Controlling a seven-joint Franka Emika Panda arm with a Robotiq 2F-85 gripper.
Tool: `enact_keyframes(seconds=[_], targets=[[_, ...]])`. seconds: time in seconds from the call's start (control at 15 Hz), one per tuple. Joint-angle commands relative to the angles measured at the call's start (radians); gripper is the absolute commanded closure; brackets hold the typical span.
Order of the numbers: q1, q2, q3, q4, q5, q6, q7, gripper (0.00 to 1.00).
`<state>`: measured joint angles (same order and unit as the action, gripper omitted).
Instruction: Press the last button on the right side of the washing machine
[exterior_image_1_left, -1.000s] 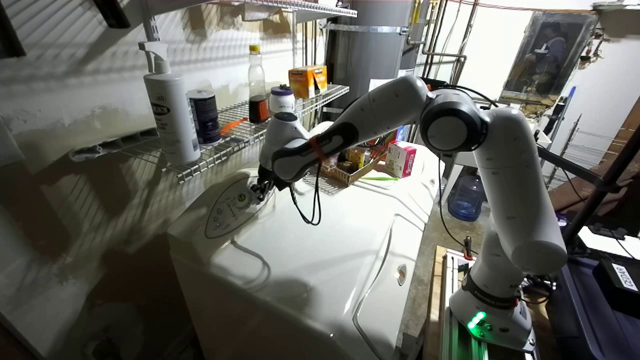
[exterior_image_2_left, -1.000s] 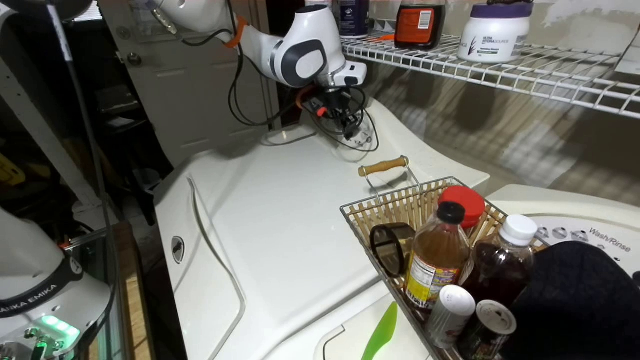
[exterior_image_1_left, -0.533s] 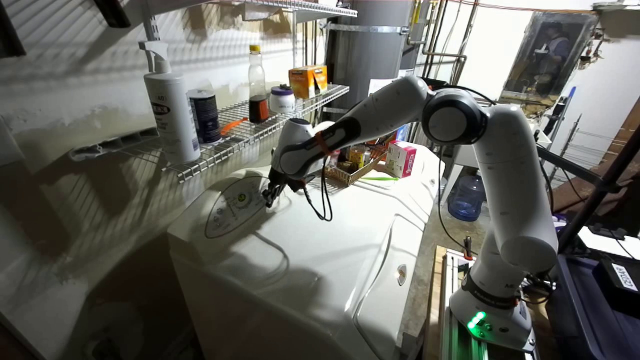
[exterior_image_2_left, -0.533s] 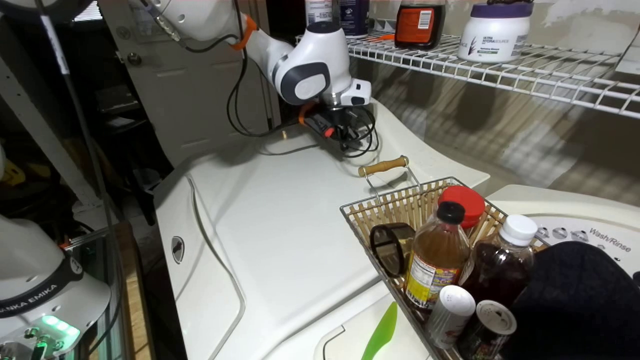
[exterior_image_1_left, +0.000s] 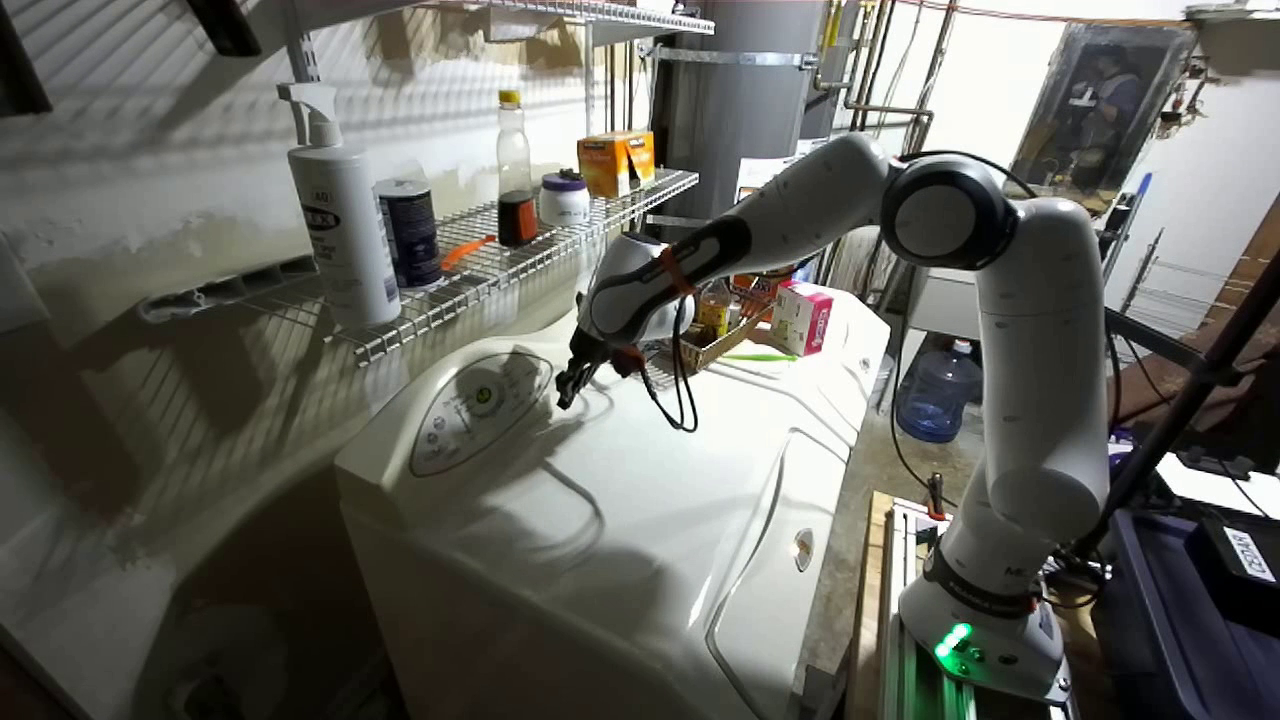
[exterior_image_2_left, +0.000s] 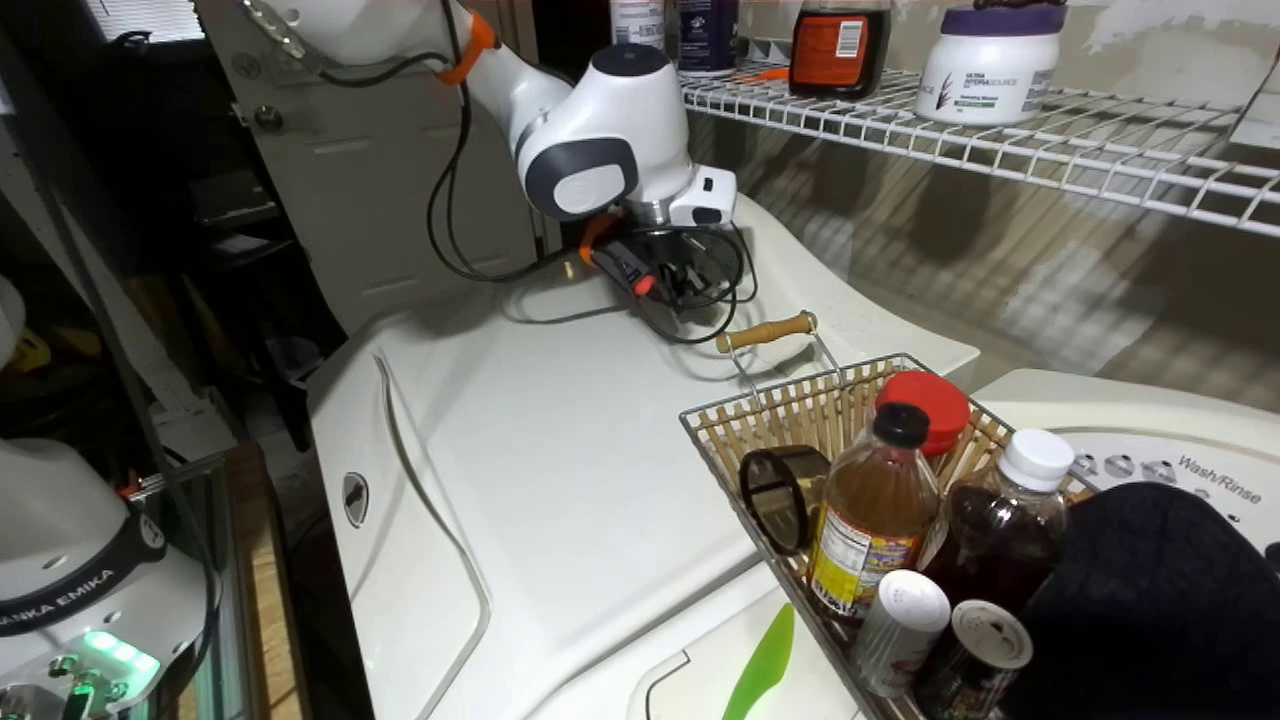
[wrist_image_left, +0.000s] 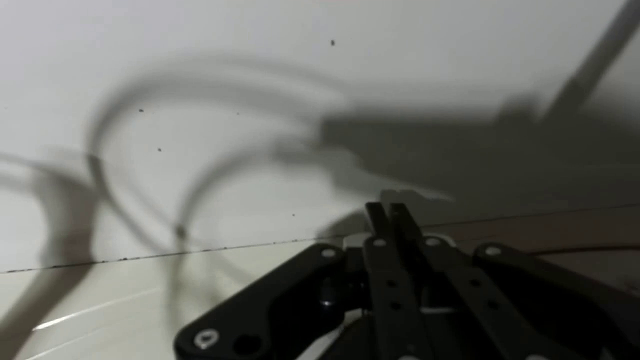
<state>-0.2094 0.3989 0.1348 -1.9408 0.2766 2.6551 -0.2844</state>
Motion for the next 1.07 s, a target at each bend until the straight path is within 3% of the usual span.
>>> enact_keyframes(seconds=[0.0, 0.27, 0.53, 1.0], targets=[[-0.039, -0.165, 0.056, -0.094, 0.144, -0.043, -0.079, 0.60], [0.016, -0.312, 0.023, -0.118, 0.226, -0.118, -0.053, 0.33], [0.080, -0.433, -0.032, -0.149, 0.229, -0.190, -0.023, 0.04], [0.165, -0.556, -0.116, -0.298, 0.208, -0.151, -0.041, 0.00]])
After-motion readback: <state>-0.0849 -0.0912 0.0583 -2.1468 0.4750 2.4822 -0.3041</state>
